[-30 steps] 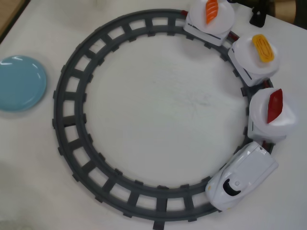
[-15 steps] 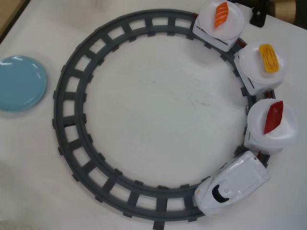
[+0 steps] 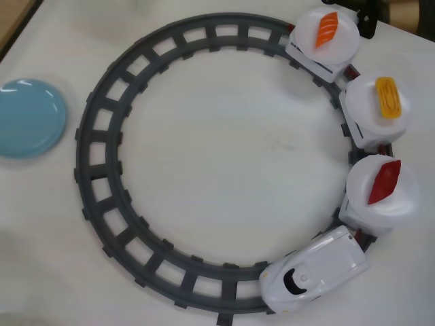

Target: Pick up the sushi from the Shinkansen and put it on the blue dish

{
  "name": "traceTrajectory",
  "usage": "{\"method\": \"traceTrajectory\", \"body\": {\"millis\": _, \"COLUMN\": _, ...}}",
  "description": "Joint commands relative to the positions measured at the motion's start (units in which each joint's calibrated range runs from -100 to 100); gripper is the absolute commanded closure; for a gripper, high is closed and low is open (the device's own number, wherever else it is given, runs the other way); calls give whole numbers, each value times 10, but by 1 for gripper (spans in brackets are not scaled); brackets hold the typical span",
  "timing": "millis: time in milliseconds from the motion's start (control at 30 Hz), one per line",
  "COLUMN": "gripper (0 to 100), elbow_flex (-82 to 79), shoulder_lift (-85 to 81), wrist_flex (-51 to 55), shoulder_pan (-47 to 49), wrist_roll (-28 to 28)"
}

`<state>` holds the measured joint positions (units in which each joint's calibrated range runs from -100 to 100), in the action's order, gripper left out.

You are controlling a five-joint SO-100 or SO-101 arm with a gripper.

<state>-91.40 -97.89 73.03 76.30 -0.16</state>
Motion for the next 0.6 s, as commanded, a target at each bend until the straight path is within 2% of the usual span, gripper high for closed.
{"method": "traceTrajectory", "body": {"millis": 0, "gripper": 85, "elbow_flex": -15, "shoulder_lift": -2, "wrist_flex": 0, "shoulder_pan": 4, "wrist_roll": 5}}
{"method": "traceTrajectory", "body": {"millis": 567, "gripper": 85, "elbow_flex": -15, "shoulder_lift": -2, "wrist_flex": 0, "shoulder_pan": 0, "wrist_roll": 3}}
